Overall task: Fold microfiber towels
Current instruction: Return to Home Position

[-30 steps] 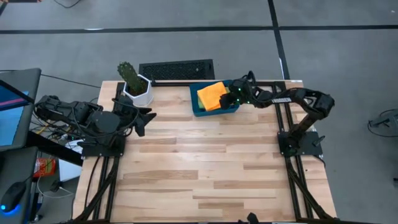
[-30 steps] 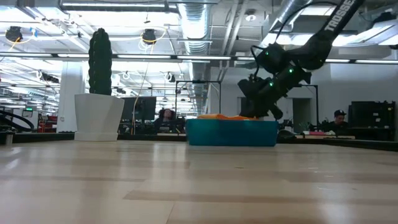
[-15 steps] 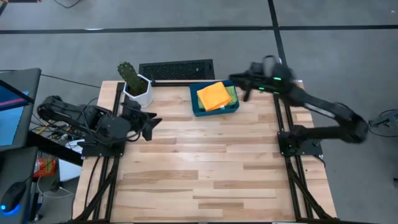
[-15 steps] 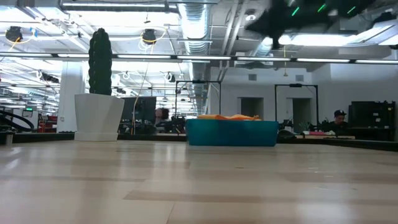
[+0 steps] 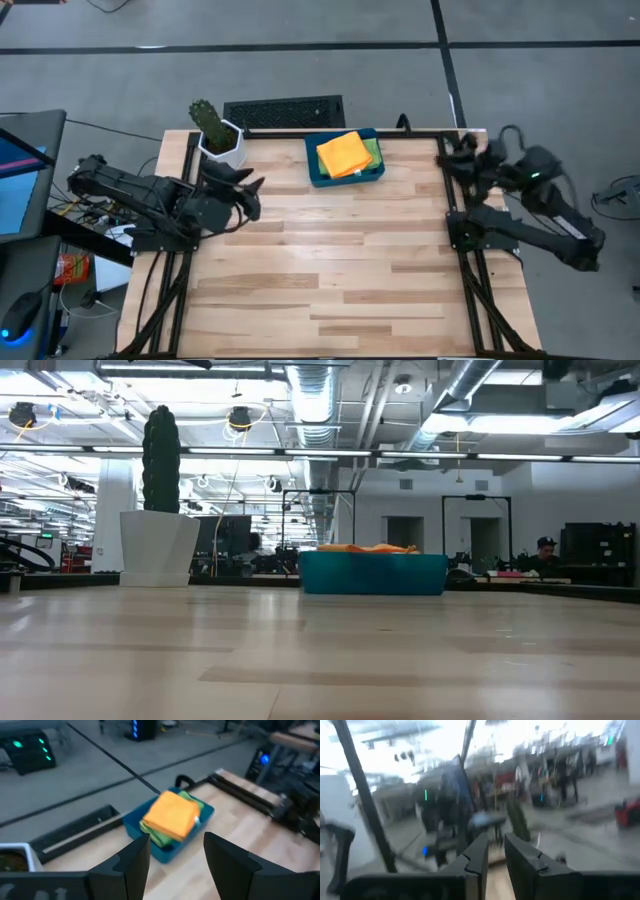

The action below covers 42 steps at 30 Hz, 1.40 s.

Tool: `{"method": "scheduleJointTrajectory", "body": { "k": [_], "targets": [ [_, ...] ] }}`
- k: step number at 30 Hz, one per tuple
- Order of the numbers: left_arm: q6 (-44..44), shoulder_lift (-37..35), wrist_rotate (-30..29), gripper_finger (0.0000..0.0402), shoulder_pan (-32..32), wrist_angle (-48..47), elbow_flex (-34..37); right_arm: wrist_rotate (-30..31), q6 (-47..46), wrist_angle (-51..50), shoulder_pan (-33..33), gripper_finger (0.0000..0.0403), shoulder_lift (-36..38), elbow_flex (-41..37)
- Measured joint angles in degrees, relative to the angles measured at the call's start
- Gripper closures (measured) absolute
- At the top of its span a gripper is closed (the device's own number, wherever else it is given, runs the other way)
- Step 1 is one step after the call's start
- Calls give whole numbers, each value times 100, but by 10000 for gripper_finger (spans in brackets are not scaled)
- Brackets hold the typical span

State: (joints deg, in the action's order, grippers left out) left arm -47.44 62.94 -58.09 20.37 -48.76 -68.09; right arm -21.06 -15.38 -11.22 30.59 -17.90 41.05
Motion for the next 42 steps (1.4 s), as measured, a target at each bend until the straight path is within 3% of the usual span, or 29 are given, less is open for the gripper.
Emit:
{"method": "scheduleJointTrajectory", "body": {
  "k": [2, 5, 8, 15, 21, 28, 30, 35, 39, 42],
  "targets": [
    [54, -151, -124, 223, 62, 12, 116, 1, -54, -90, -149, 315, 393, -581],
    [116, -673, 248, 223, 269, 202, 500, 18, -391, 167, -374, 315, 1091, -1531],
    [253, -1333, 515, 223, 473, 977, 1246, 10, -745, 540, -620, 315, 1749, -2539],
    [1223, -3235, 1634, 223, 875, 3485, 3665, 153, -1006, 2255, -1270, 315, 1592, -4037],
    [1393, -4551, 1703, 223, 928, 4676, 5248, 1617, -1146, 1259, -1574, 315, 1513, -4060],
    [1229, -5840, 1684, 223, 930, 5473, 6692, 1800, -1000, 1273, -1745, 315, 1472, -4058],
    [1147, -6136, 1622, 223, 930, 5304, 6728, 1754, -1120, 1320, -1848, 315, 1468, -4060],
    [2063, -6290, 1769, 223, 930, 5575, 6724, 1655, -1259, 1353, -2371, 315, 1458, -4060],
    [2141, -6254, 1847, 223, 930, 5310, 6721, 2207, -1195, 1192, -2689, 315, 1417, -4060],
    [2144, -6254, 1909, 223, 930, 5264, 6701, 2261, -1136, 1200, -2765, 315, 1384, -4060]
  ]
}}
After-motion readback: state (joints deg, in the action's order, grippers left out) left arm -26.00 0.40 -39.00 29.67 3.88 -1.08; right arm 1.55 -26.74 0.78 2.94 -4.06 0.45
